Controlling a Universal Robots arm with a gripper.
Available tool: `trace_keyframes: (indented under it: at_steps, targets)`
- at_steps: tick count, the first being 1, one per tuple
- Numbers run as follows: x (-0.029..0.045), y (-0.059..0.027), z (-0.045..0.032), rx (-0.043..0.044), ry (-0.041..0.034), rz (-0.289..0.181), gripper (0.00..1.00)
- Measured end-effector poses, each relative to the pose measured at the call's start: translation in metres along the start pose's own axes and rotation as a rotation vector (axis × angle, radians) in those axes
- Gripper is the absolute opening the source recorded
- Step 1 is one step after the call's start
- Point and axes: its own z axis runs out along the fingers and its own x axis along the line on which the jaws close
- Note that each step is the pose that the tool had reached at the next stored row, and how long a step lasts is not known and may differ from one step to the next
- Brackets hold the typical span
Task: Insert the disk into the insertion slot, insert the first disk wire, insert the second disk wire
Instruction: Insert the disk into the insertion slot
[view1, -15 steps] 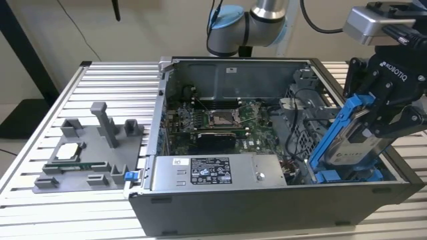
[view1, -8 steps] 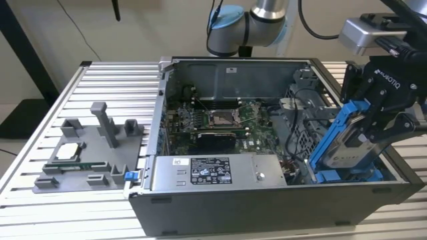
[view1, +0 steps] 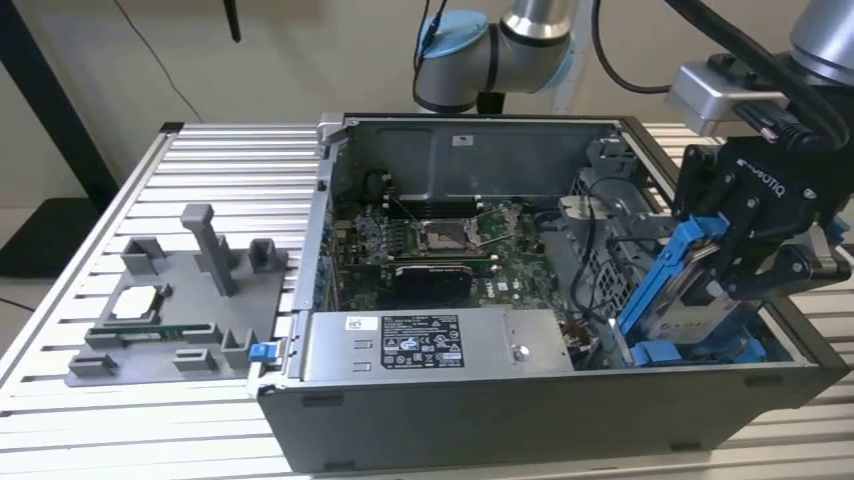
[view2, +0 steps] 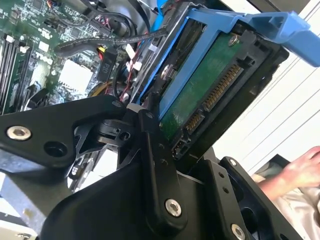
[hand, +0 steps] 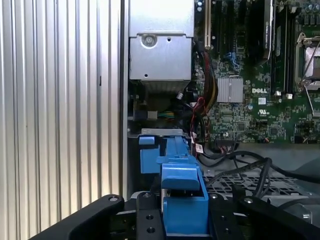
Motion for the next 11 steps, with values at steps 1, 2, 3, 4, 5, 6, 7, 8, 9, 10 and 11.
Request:
trace_keyframes:
  at_steps: [1, 2, 3, 4, 5, 6, 7, 8, 9, 10, 11]
  targets:
    - [0.0, 0.0, 0.0002, 0.0001, 0.0002, 0.0, 0.0]
    - [0.0, 0.0, 0.0002, 0.0, 0.0002, 0.0, 0.0]
    - [0.0, 0.0, 0.0003, 0.0, 0.0002, 0.0, 0.0]
    - [0.0001, 0.0, 0.0004, 0.0, 0.0, 0.0, 0.0]
    - [0.0, 0.0, 0.0005, 0.0, -0.0002, 0.0, 0.0]
    - [0.0, 0.0, 0.0005, 0.0, -0.0001, 0.0, 0.0]
    - [0.0, 0.0, 0.0005, 0.0, -0.0001, 0.0, 0.0]
    - [0.0, 0.0, 0.0005, 0.0, -0.0001, 0.0, 0.0]
    - [0.0, 0.0, 0.0004, -0.0001, 0.0001, 0.0, 1.0]
    - [0.0, 0.0, 0.0005, 0.0, 0.0, 0.0, 1.0]
    - [0.0, 0.0, 0.0005, 0.0, 0.0001, 0.0, 1.0]
